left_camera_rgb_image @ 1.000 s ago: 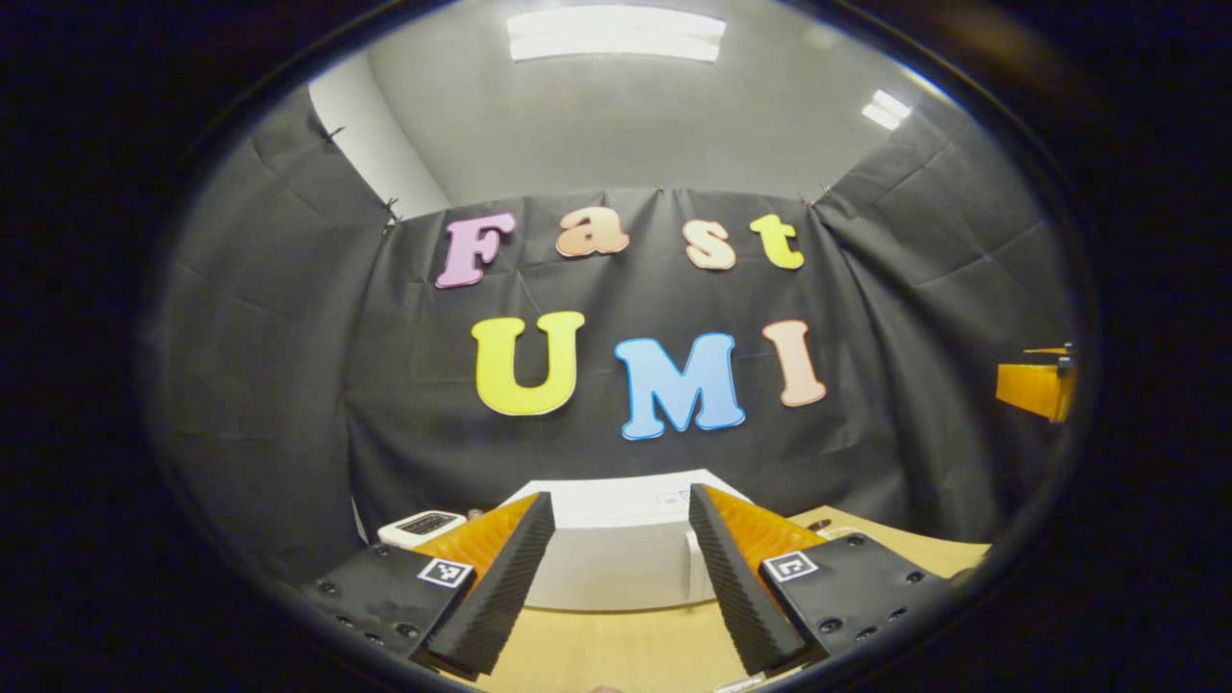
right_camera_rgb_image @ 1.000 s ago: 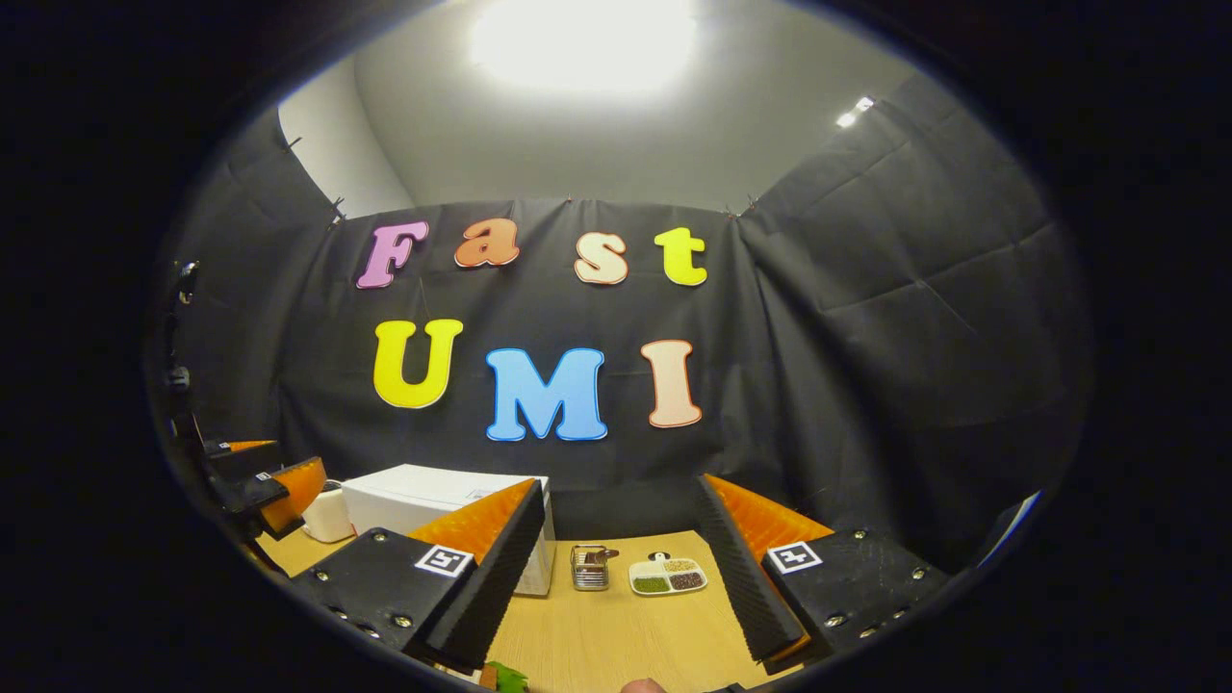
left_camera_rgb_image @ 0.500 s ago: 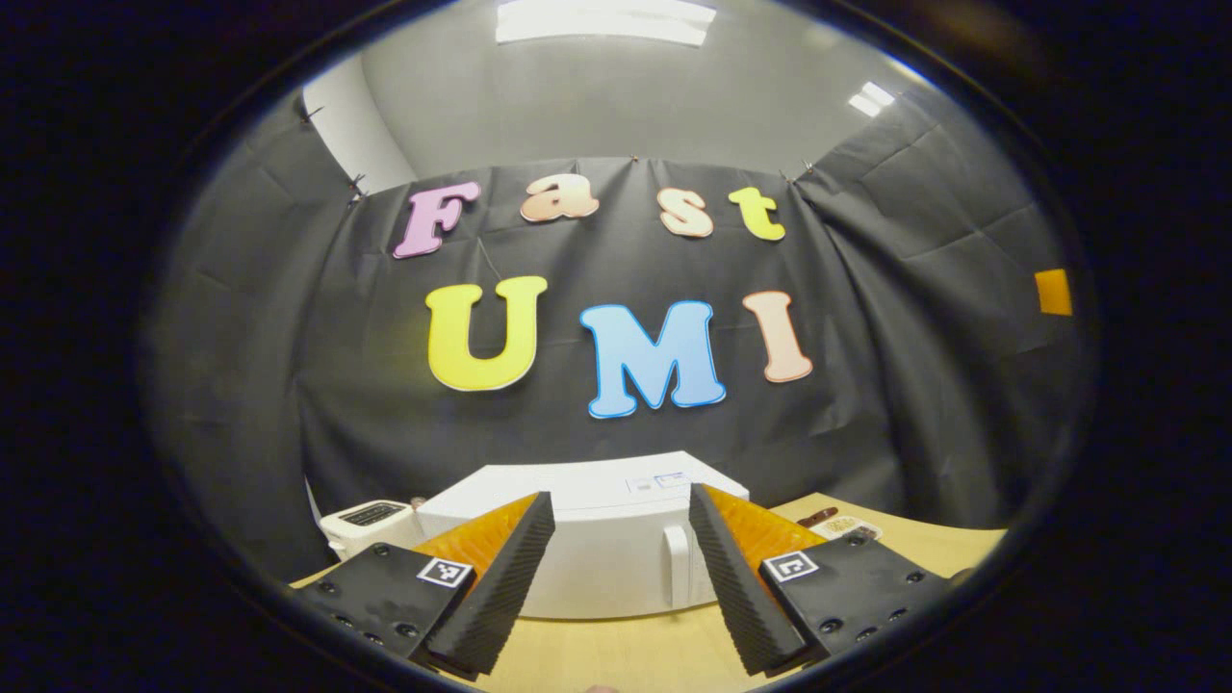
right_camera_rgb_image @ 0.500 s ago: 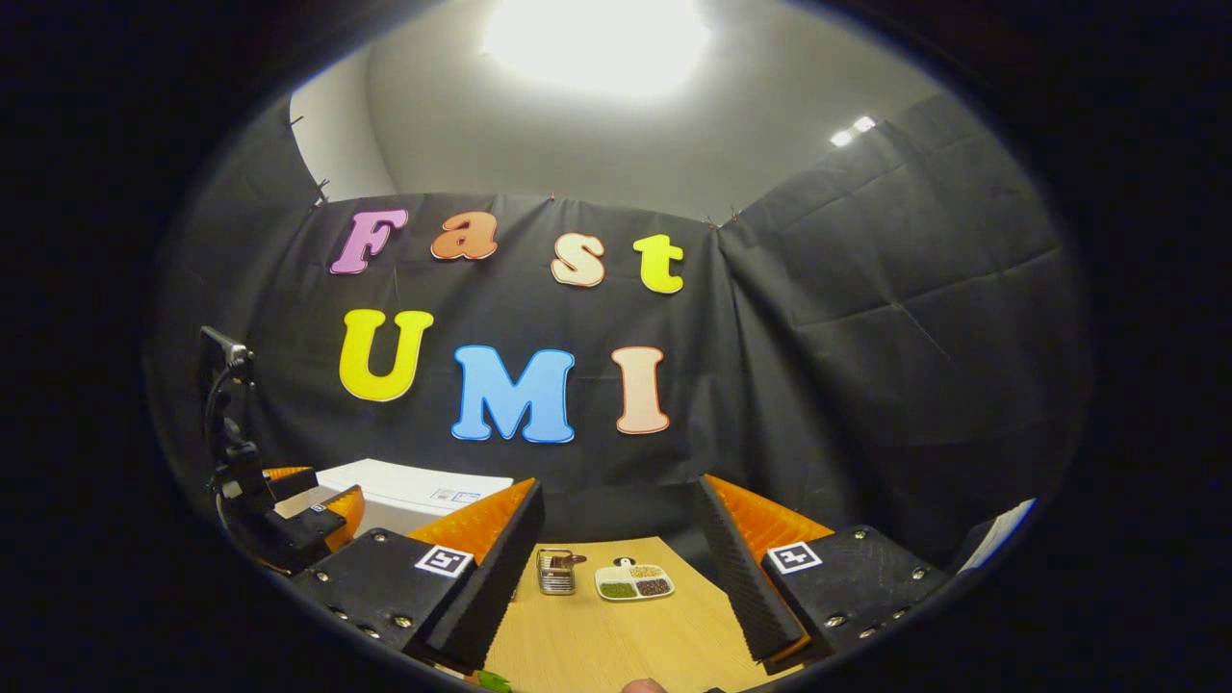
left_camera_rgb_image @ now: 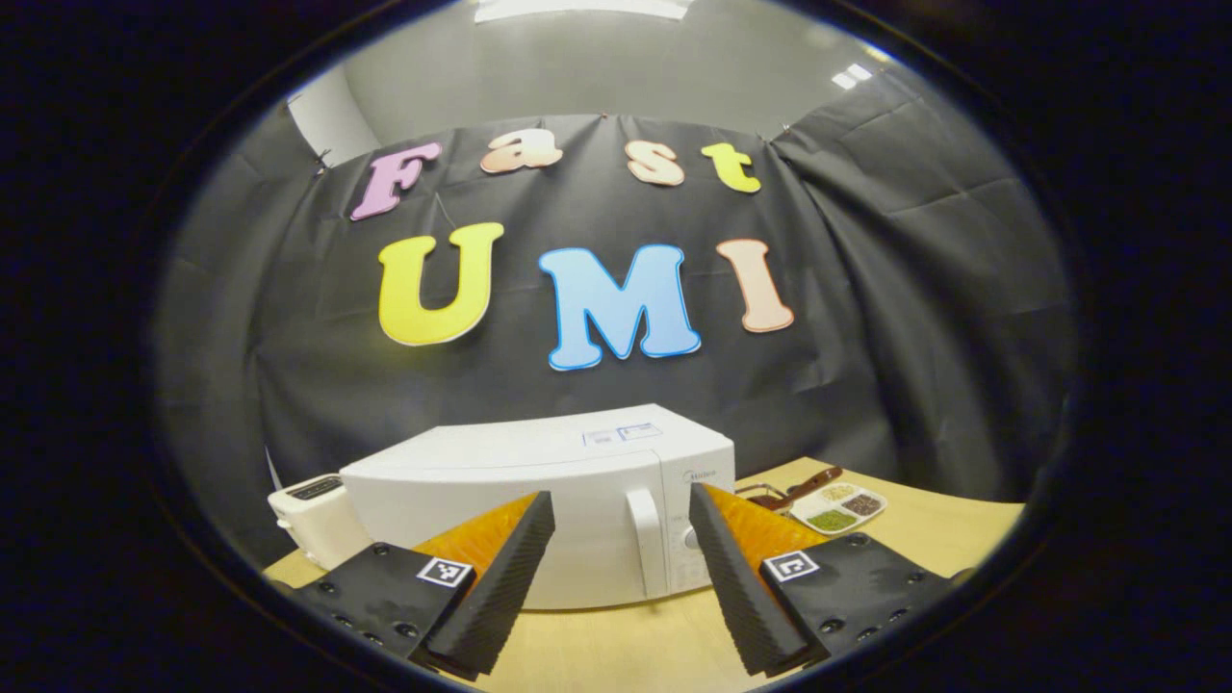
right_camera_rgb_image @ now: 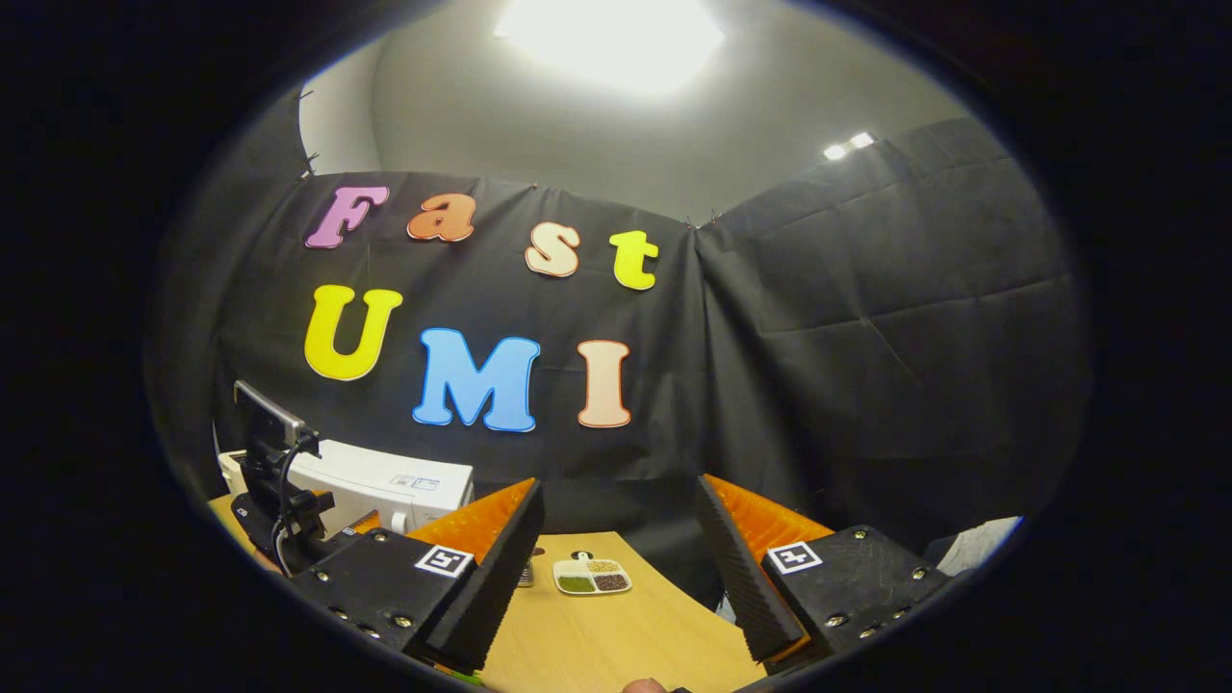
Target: Open the microwave oven with the left hand, put the food in, and close the microwave oven.
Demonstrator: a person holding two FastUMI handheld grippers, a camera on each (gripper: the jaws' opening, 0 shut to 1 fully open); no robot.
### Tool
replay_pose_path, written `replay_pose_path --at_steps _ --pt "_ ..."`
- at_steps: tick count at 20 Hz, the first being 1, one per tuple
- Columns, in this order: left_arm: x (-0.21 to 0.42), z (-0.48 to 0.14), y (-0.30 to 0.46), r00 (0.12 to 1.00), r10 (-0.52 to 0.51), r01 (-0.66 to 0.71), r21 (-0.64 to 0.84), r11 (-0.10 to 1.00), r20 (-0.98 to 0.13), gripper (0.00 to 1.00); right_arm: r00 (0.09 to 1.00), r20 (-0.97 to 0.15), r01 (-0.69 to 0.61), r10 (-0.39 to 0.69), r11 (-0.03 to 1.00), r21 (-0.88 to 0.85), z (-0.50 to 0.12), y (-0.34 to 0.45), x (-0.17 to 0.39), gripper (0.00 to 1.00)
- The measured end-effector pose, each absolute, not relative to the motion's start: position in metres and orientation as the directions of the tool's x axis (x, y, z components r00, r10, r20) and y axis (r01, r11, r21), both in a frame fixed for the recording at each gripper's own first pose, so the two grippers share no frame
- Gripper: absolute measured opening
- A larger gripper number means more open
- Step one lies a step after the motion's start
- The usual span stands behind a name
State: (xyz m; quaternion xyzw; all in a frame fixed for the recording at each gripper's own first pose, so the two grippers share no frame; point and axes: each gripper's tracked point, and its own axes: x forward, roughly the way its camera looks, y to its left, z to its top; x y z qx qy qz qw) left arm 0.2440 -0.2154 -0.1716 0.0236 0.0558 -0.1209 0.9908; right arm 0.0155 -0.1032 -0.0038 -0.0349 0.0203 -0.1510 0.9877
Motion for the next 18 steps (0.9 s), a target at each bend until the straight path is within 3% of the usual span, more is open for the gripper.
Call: replay_pose_path --at_steps 4,8,10,11,14,16,18 --pt "0.268 -0.211 -0.229 0.952 -0.251 0.26 0.031 0.965 -0.173 0.94 0.93 -0.059 0.356 -0.362 0.929 -0.098 -0.009 -0.113 0.01 0.95" --pt "0.292 -0.241 -0.238 0.942 -0.259 0.276 0.053 0.96 -0.214 0.99 0.912 -0.063 0.395 -0.405 0.909 -0.131 -0.008 -0.114 0.007 0.95" --pt "0.301 -0.254 -0.243 0.934 -0.27 0.291 0.057 0.955 -0.233 0.93 0.903 -0.074 0.41 -0.423 0.901 -0.143 -0.012 -0.113 0.006 0.95" --pt "0.305 -0.259 -0.247 0.931 -0.275 0.297 0.056 0.953 -0.241 0.95 0.899 -0.082 0.416 -0.43 0.898 -0.145 -0.014 -0.112 0.006 0.95" --pt "0.314 -0.27 -0.255 0.922 -0.293 0.31 0.03 0.95 -0.253 0.78 0.888 -0.1 0.433 -0.449 0.889 -0.15 -0.019 -0.109 0.004 0.95" --pt "0.318 -0.272 -0.257 0.922 -0.294 0.315 0.047 0.948 -0.254 0.84 0.884 -0.107 0.437 -0.455 0.886 -0.157 -0.021 -0.107 0.003 0.95" --pt "0.32 -0.274 -0.261 0.915 -0.31 0.332 0.045 0.942 -0.257 0.68 0.88 -0.107 0.443 -0.462 0.882 -0.159 -0.021 -0.105 0.003 0.95"
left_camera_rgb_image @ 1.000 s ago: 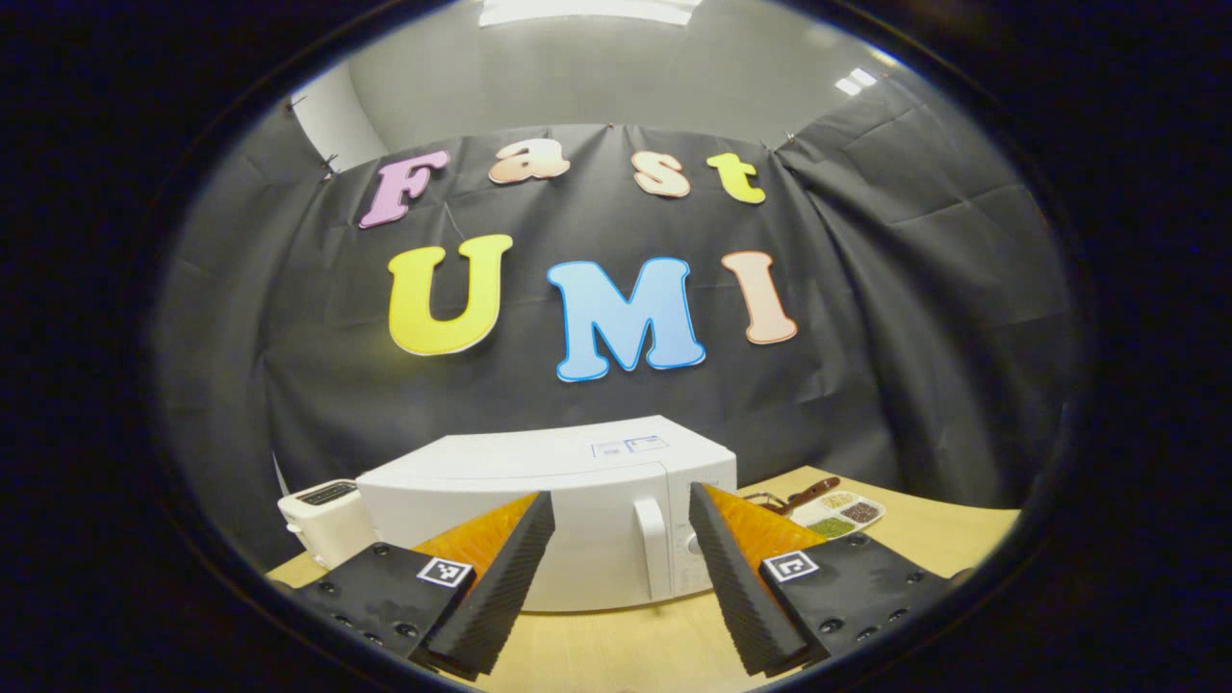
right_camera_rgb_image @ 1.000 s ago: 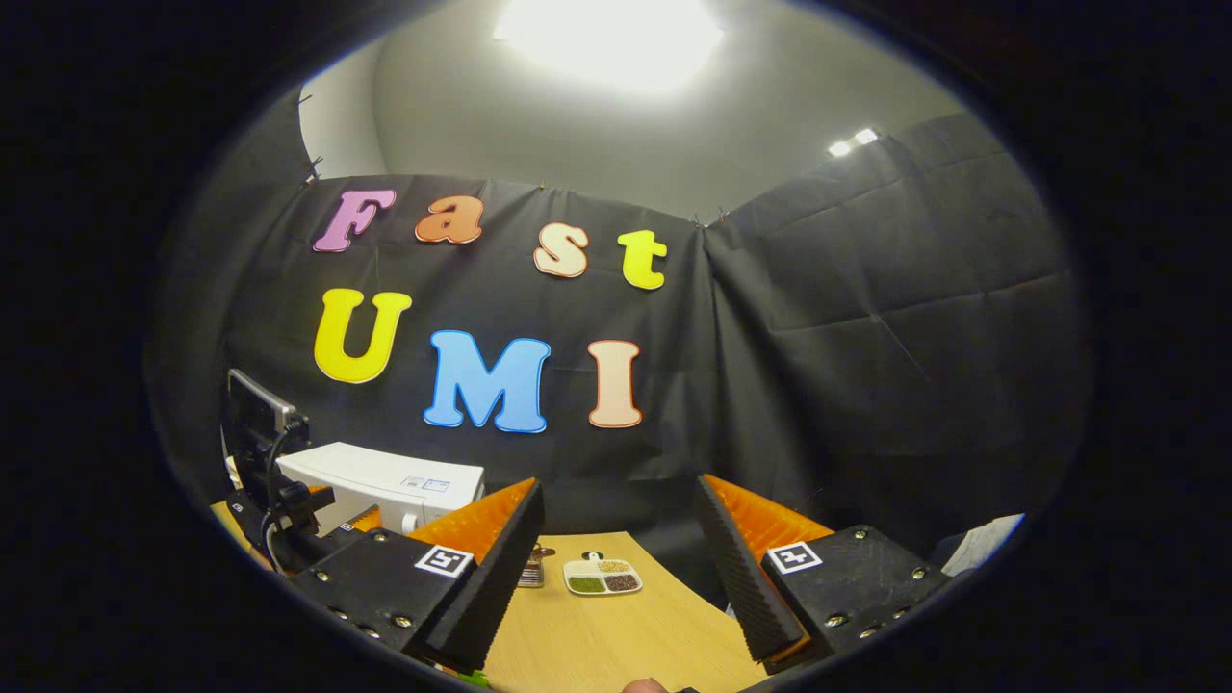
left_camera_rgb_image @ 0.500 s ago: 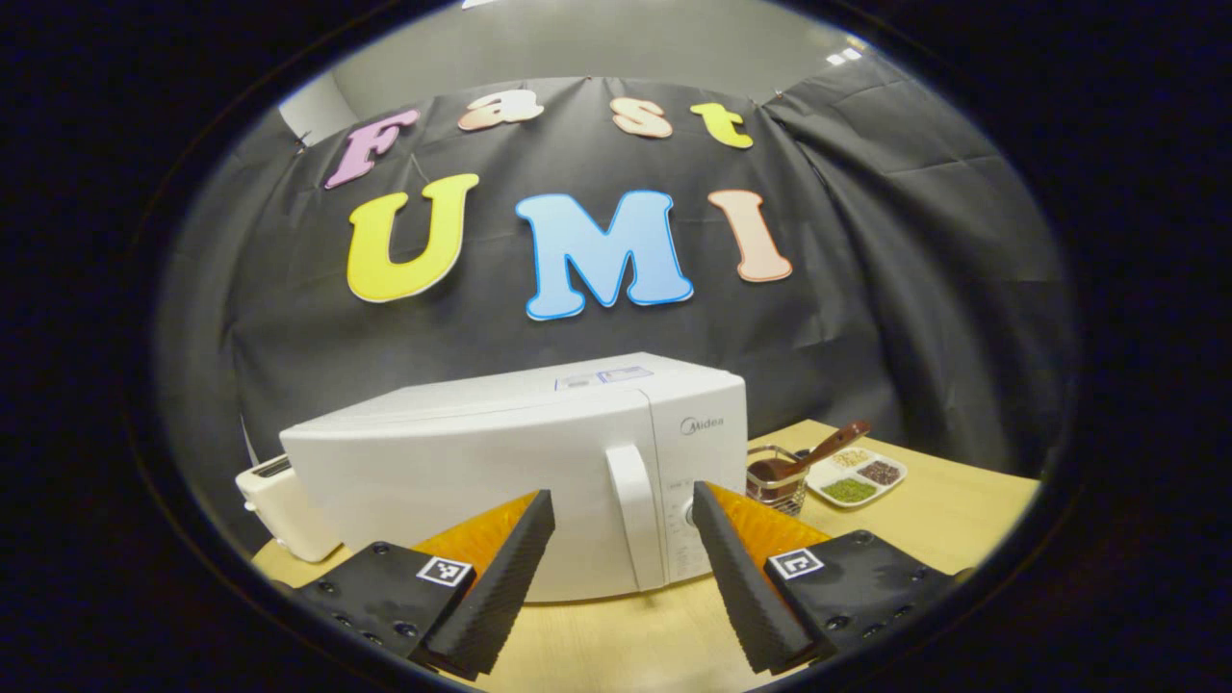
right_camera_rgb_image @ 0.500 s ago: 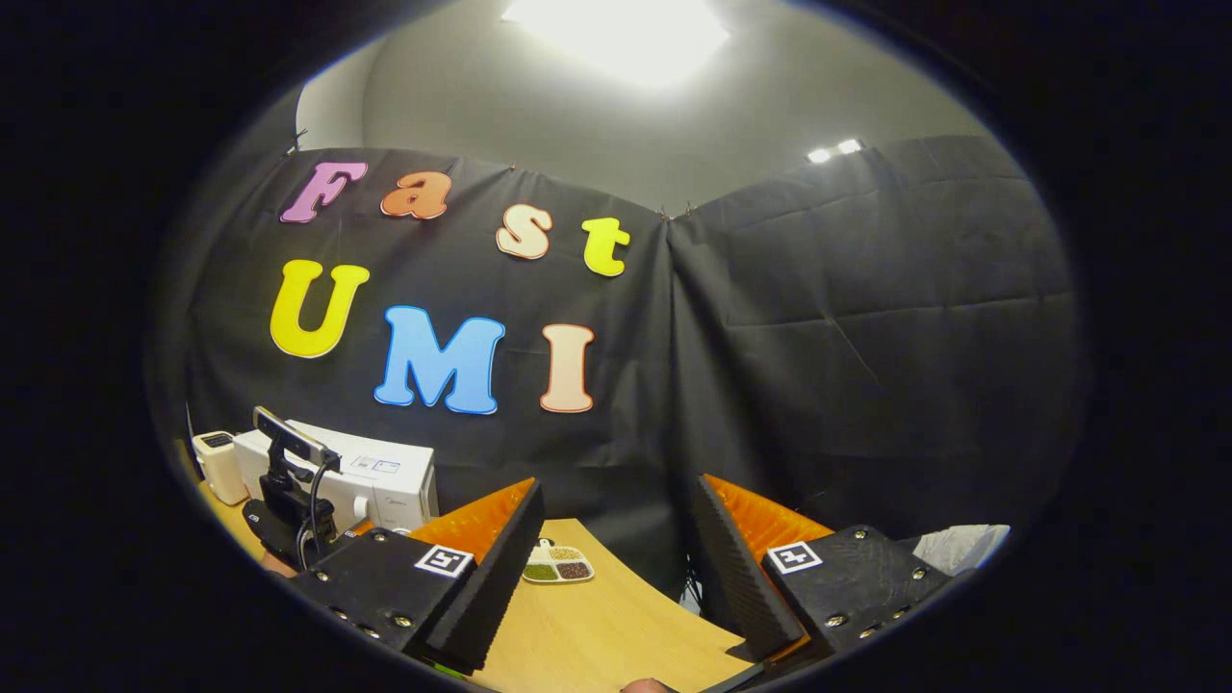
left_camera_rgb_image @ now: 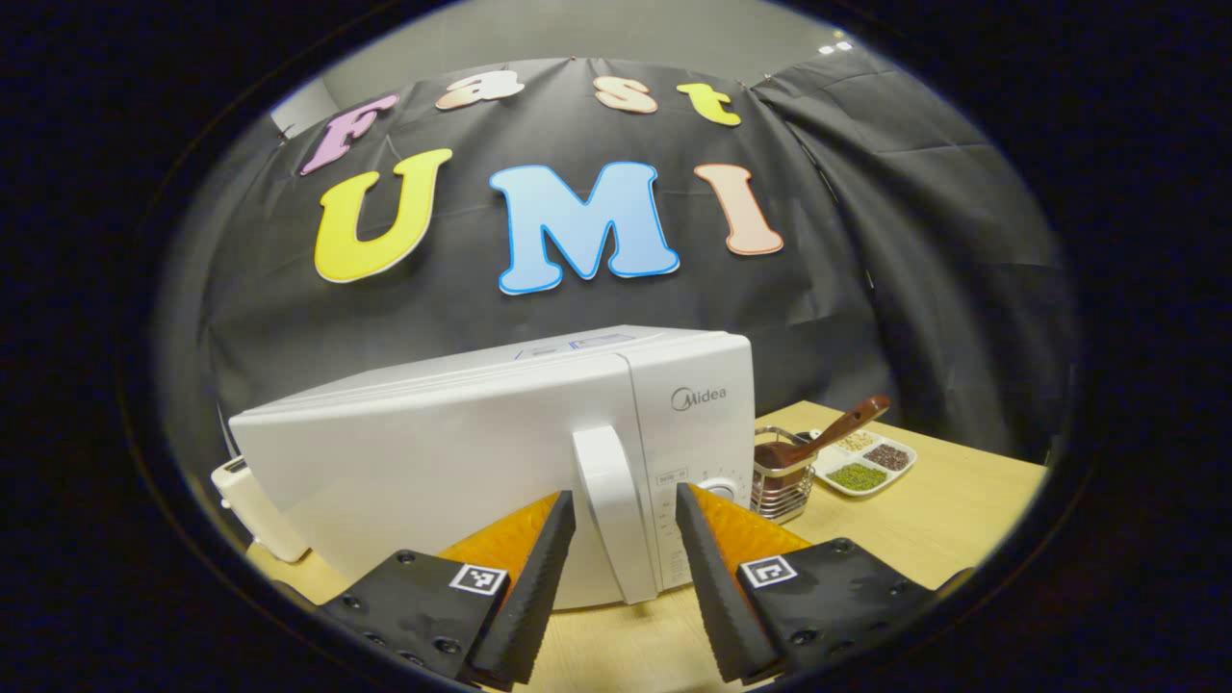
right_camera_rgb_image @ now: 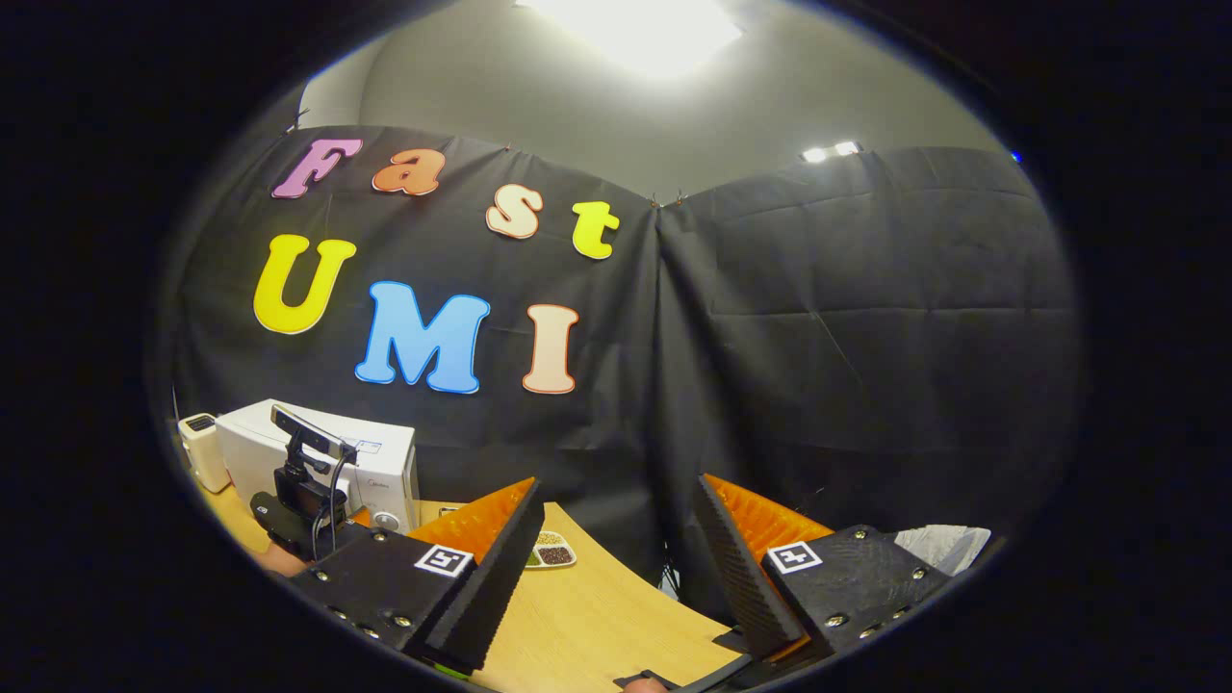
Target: Open the microwave oven with the left hand, put the food in, and close the microwave oven.
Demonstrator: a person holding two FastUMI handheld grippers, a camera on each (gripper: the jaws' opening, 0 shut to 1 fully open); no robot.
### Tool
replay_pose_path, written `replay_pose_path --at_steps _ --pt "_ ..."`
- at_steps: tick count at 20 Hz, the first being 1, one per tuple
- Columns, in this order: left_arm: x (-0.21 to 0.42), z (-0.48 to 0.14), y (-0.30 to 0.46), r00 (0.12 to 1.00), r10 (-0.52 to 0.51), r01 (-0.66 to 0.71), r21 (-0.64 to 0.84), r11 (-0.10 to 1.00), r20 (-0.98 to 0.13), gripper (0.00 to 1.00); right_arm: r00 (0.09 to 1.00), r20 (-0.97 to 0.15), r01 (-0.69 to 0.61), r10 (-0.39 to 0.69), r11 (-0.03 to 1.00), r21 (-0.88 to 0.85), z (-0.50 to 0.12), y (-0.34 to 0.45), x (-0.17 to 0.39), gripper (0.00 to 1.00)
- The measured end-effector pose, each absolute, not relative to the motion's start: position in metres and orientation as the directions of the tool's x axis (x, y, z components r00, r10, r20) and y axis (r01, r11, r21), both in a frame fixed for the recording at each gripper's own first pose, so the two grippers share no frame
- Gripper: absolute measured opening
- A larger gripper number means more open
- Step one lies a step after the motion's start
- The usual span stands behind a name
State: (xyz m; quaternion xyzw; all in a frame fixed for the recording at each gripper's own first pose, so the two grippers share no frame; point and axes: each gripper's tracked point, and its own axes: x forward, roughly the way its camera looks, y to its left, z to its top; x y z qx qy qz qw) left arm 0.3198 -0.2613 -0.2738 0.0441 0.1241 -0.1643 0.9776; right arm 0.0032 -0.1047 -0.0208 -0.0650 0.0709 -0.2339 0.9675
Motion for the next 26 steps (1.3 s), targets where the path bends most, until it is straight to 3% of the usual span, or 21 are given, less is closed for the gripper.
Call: replay_pose_path --at_steps 1,3,4,9,12,26 --pt "0.32 -0.273 -0.259 0.919 -0.302 0.325 0.054 0.944 -0.254 0.74 0.879 -0.111 0.445 -0.463 0.882 -0.156 -0.023 -0.103 0.003 0.95" --pt "0.322 -0.271 -0.258 0.921 -0.302 0.324 0.054 0.945 -0.246 0.59 0.877 -0.13 0.443 -0.462 0.884 -0.151 -0.029 -0.099 0.003 0.95" --pt "0.322 -0.271 -0.257 0.921 -0.3 0.323 0.055 0.945 -0.247 0.46 0.877 -0.136 0.442 -0.462 0.884 -0.152 -0.031 -0.098 0.003 0.95" --pt "0.318 -0.272 -0.258 0.912 -0.314 0.338 0.049 0.94 -0.265 0.34 0.878 -0.128 0.438 -0.461 0.882 -0.17 -0.031 -0.091 0.001 0.95" --pt "0.318 -0.273 -0.258 0.915 -0.3 0.326 0.056 0.944 -0.27 0.22 0.884 -0.138 0.426 -0.447 0.891 -0.157 -0.035 -0.086 -0.001 0.95" --pt "0.316 -0.27 -0.256 0.89 -0.296 0.306 -0.026 0.952 -0.348 0.15 0.901 -0.142 0.39 -0.409 0.909 -0.146 -0.045 -0.107 -0.005 0.95"
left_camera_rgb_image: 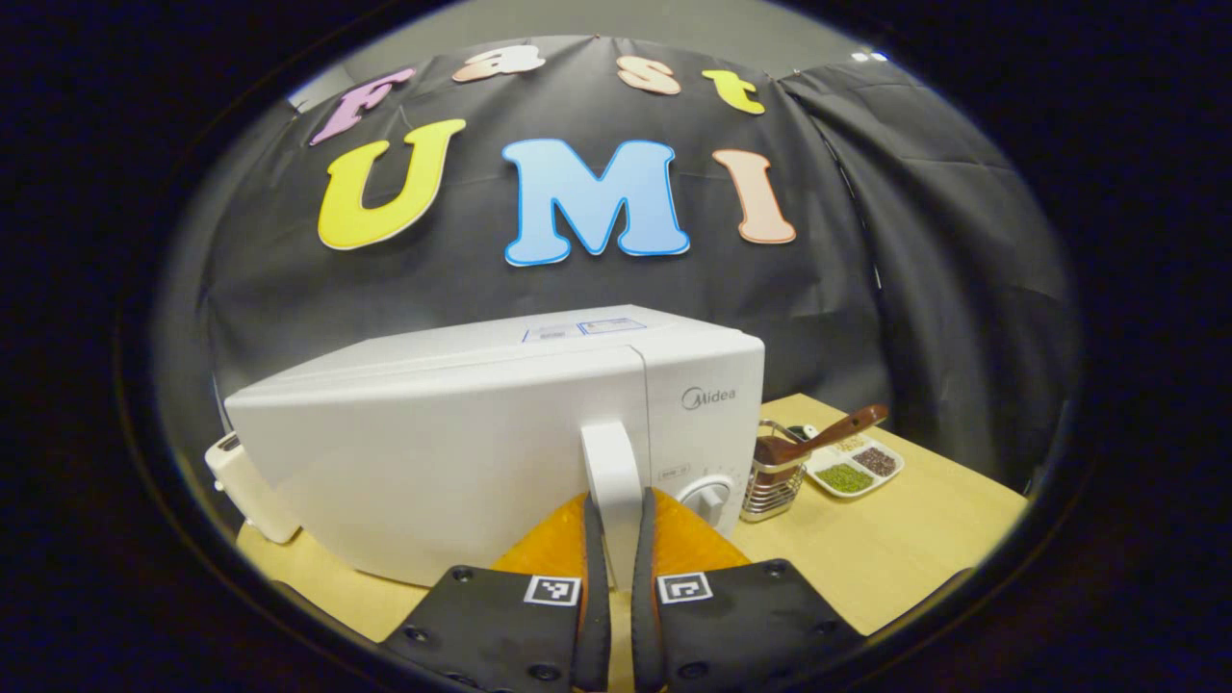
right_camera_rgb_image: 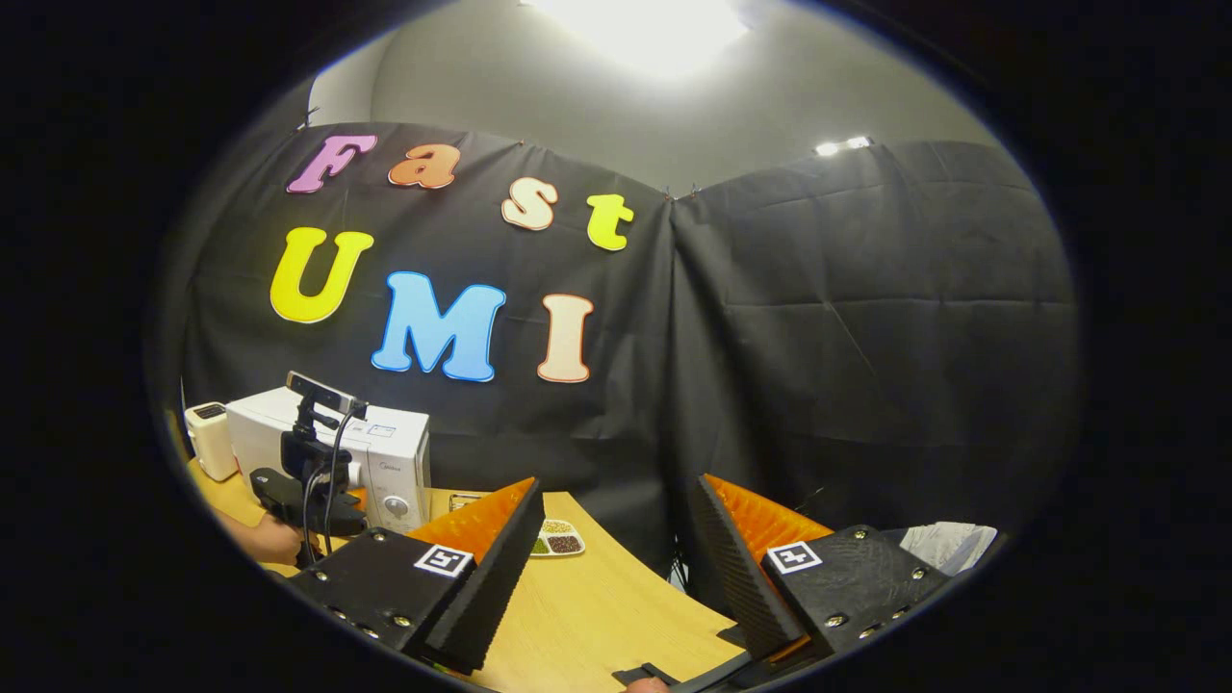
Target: Open the microwave oven with the left hand, put the food in, and close the microwave oven.
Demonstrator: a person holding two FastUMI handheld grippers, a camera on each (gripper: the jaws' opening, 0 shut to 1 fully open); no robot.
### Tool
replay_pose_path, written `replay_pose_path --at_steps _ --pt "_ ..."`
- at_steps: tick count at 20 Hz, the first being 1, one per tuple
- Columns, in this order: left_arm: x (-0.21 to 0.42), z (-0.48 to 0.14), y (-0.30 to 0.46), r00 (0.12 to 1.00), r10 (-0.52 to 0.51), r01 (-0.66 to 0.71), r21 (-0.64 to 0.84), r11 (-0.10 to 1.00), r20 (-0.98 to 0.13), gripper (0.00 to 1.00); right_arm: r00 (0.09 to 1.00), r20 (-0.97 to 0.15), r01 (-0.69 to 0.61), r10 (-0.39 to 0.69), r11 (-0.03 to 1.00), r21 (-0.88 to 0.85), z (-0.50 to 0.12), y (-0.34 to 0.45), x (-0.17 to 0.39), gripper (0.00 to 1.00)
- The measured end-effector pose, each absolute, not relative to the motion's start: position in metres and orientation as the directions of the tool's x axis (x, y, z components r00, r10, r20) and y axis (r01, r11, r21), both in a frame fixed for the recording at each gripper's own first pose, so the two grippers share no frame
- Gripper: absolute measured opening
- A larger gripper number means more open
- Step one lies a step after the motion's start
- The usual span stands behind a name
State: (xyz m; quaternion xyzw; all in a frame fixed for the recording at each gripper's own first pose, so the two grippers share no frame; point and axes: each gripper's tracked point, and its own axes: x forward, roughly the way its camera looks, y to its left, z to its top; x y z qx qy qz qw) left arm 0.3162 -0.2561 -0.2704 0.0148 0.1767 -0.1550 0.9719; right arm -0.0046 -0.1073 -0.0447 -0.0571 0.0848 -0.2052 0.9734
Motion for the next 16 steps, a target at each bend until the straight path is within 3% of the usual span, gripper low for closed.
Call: replay_pose_path --at_steps 3,5,8,16 --pt "0.316 -0.27 -0.256 0.888 -0.299 0.308 -0.03 0.951 -0.351 0.17 0.907 -0.143 0.38 -0.396 0.916 -0.13 -0.046 -0.112 -0.001 0.95" --pt "0.304 -0.272 -0.254 0.882 -0.278 0.285 -0.038 0.958 -0.38 0.13 0.91 -0.148 0.368 -0.387 0.92 -0.138 -0.048 -0.115 0.003 0.95" --pt "0.276 -0.263 -0.245 0.902 -0.284 0.297 -0.013 0.955 -0.326 0.14 0.919 -0.138 0.354 -0.369 0.927 -0.121 -0.044 -0.119 0.006 0.95" --pt "0.215 -0.26 -0.216 0.893 -0.291 0.313 0.01 0.95 -0.343 0.13 0.966 -0.125 0.218 -0.226 0.973 -0.078 -0.048 -0.093 0.013 0.95"
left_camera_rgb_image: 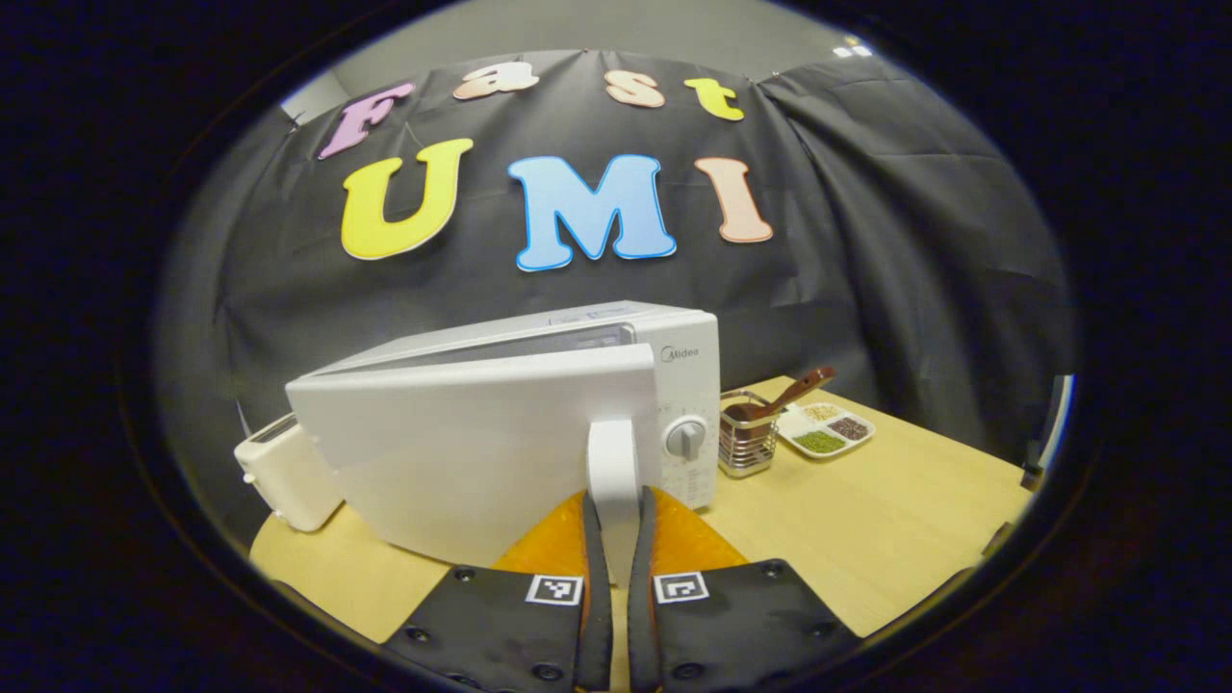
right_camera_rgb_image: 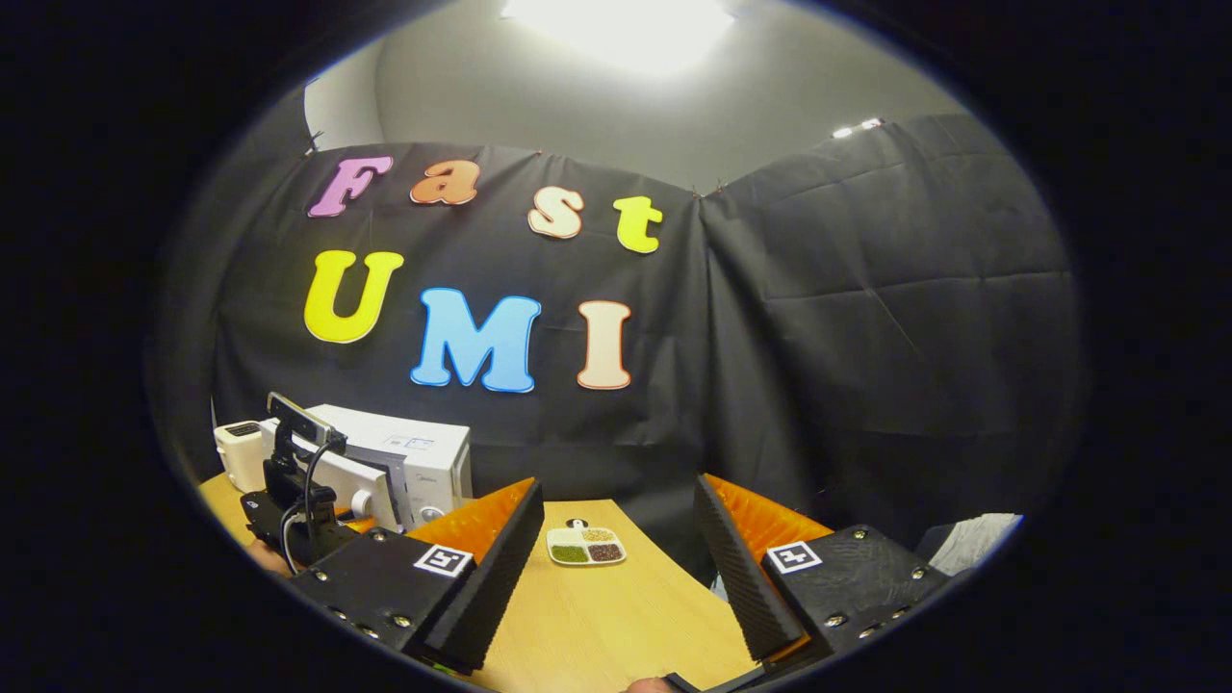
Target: Open the microwave oven with the left hand, put the food in, and close the microwave oven.
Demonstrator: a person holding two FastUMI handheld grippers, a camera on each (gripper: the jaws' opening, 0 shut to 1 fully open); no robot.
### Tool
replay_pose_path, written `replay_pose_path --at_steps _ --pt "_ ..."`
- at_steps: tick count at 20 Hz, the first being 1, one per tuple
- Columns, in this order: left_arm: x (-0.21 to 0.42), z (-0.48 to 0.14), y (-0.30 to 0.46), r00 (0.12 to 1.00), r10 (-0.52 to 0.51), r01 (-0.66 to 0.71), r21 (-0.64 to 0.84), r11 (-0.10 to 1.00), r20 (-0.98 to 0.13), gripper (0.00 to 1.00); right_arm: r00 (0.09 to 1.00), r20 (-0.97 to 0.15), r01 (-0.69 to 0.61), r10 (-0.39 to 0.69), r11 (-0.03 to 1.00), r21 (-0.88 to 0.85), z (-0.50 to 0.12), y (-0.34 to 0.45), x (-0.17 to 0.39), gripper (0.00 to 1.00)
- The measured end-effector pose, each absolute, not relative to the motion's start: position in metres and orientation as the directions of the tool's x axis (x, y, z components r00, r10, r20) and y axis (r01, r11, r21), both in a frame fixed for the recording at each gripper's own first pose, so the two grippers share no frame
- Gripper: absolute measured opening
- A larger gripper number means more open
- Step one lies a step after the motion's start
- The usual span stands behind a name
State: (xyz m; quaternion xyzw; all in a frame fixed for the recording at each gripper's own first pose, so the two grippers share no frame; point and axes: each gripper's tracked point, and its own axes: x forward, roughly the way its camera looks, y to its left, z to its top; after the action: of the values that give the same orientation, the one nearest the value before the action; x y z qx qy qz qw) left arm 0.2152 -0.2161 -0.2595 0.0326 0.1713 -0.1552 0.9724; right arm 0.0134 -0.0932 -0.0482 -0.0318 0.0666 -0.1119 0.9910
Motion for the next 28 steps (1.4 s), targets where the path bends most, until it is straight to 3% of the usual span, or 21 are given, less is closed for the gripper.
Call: replay_pose_path --at_steps 5,13,18,28 --pt "0.18 -0.257 -0.192 0.893 -0.257 0.28 0.007 0.96 -0.37 0.13 0.988 -0.112 0.105 -0.109 0.994 -0.043 -0.047 -0.078 0.012 0.95" --pt "0.122 -0.253 -0.128 0.912 -0.093 0.125 0.055 0.991 -0.399 0.13 0.99 -0.112 -0.081 0.082 0.997 0.015 -0.051 -0.051 -0.003 0.95" --pt "0.093 -0.254 -0.08 0.914 -0.027 0.062 0.074 0.995 -0.405 0.14 0.984 -0.095 -0.148 0.151 0.988 0.038 -0.046 -0.021 -0.006 0.95" --pt "0.061 -0.255 0.007 0.906 -0.011 0.04 0.06 0.997 -0.423 0.14 0.976 -0.071 -0.202 0.207 0.977 0.068 -0.034 0.062 -0.005 0.95"
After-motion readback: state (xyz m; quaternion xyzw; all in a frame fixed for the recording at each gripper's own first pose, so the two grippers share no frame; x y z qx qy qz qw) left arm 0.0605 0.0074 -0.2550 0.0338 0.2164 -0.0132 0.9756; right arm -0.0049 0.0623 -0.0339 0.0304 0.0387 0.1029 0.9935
